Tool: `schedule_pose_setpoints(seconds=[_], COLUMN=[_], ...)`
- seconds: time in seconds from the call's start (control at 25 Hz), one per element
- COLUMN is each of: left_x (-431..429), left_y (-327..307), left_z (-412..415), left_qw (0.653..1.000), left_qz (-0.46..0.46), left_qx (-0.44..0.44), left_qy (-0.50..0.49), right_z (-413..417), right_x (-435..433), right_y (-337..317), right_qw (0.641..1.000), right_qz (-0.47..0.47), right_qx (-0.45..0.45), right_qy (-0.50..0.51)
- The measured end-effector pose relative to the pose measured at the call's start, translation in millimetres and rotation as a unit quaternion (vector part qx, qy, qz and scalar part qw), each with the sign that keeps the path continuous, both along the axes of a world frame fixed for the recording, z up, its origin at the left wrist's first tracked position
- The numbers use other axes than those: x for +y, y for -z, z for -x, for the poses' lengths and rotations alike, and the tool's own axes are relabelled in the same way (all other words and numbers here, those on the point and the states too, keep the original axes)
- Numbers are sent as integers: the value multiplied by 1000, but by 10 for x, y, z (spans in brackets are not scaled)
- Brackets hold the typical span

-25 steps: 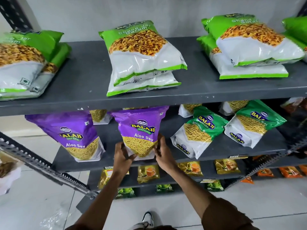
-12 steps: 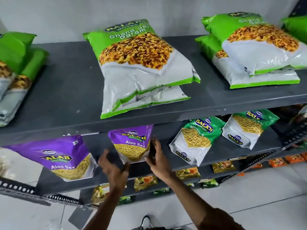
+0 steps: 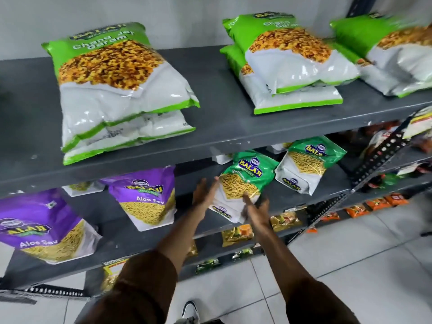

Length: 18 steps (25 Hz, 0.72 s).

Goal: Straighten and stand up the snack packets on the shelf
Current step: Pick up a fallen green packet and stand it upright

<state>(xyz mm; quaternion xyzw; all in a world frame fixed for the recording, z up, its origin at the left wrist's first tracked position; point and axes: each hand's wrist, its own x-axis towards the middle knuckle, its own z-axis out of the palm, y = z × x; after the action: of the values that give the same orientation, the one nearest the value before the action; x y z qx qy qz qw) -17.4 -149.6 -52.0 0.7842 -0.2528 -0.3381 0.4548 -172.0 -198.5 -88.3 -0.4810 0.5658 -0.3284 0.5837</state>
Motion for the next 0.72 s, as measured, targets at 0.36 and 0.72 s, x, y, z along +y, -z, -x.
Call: schedule_pose_setpoints(seconds=[0.36,0.72], left_x=[1050,2019], left_y=[-65,-475], left_z=[889,1857], left_qw=[980,985], left_qz=[106,159], left_qx=[137,42], left_qy=[-100,-47], right_z=[799,1949], right_x=[594,1147], right_y=[-320,-644], right_qw=[980,948], right_qz=[26,66], right_qx=[-130,-112], right_qy=[-150,-291])
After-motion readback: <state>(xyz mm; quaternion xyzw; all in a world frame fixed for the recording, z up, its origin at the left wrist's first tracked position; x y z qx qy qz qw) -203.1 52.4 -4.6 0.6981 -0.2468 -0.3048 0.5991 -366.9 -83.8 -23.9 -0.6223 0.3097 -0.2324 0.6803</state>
